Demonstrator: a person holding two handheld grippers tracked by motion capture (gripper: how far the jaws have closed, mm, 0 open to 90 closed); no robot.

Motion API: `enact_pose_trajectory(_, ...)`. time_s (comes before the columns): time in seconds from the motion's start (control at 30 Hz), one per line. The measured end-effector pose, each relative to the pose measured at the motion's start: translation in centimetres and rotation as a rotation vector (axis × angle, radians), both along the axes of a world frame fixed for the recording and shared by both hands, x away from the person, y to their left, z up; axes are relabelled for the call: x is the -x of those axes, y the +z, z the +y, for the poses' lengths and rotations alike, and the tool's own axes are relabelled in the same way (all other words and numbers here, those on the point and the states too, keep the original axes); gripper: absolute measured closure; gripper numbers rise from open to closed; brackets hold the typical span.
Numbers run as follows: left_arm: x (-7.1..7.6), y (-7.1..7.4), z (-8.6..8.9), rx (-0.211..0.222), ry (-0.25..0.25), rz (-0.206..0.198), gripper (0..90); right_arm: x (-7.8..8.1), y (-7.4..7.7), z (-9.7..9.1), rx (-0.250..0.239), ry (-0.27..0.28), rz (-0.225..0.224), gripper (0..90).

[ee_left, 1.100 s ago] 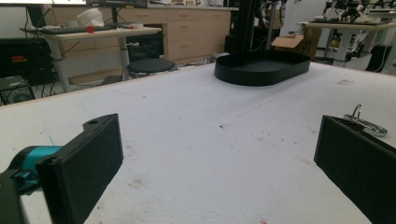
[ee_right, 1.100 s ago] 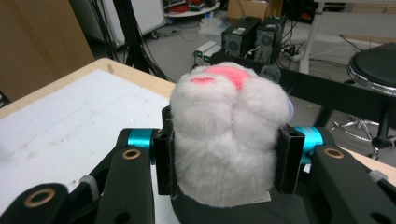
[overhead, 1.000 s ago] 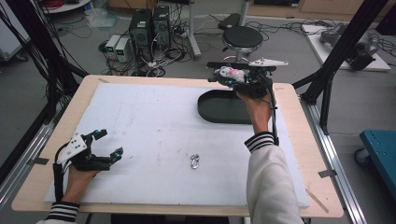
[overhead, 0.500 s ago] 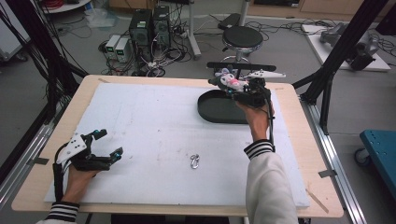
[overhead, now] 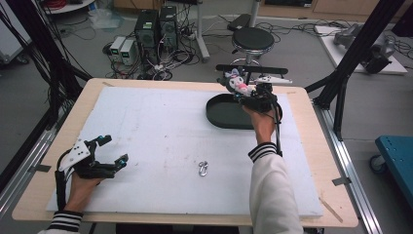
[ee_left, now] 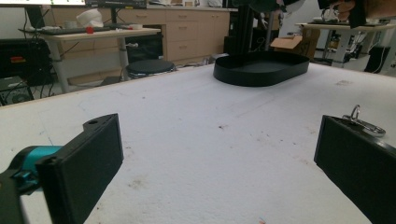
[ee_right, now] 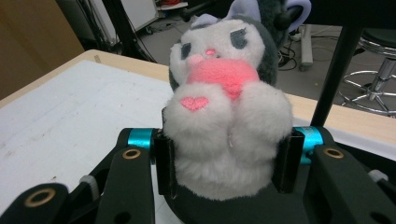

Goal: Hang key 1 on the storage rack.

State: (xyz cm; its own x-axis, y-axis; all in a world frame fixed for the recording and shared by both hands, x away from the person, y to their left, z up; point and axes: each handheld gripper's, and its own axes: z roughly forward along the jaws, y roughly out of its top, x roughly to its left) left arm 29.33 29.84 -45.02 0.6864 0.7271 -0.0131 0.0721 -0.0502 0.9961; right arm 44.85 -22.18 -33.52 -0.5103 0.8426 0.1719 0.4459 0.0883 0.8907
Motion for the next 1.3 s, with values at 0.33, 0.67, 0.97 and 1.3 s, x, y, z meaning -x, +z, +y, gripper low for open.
enact_pose_trajectory(0.33,0.0,0.0,0.0,0.001,0.0,0.0,1.7,-0.8,-0.8,0.1,0.015,-0.004,0.003,53.7)
enact_pose_trajectory(0.67,0.0,0.0,0.0,0.002,0.002,-0.001,1.7,-1.6,-1.9,0.3,0.054,0.015,0.017,45.5)
enact_pose_trajectory(0.97,0.0,0.0,0.0,0.002,0.003,-0.001,1.7,-1.9,-2.4,0.4,0.087,0.011,0.028,0.7)
enact_pose_trajectory(1.3,0.1,0.0,0.0,0.003,0.004,-0.015,1.7,0.7,-1.2,-1.6,0.048,0.112,-0.035,0.6)
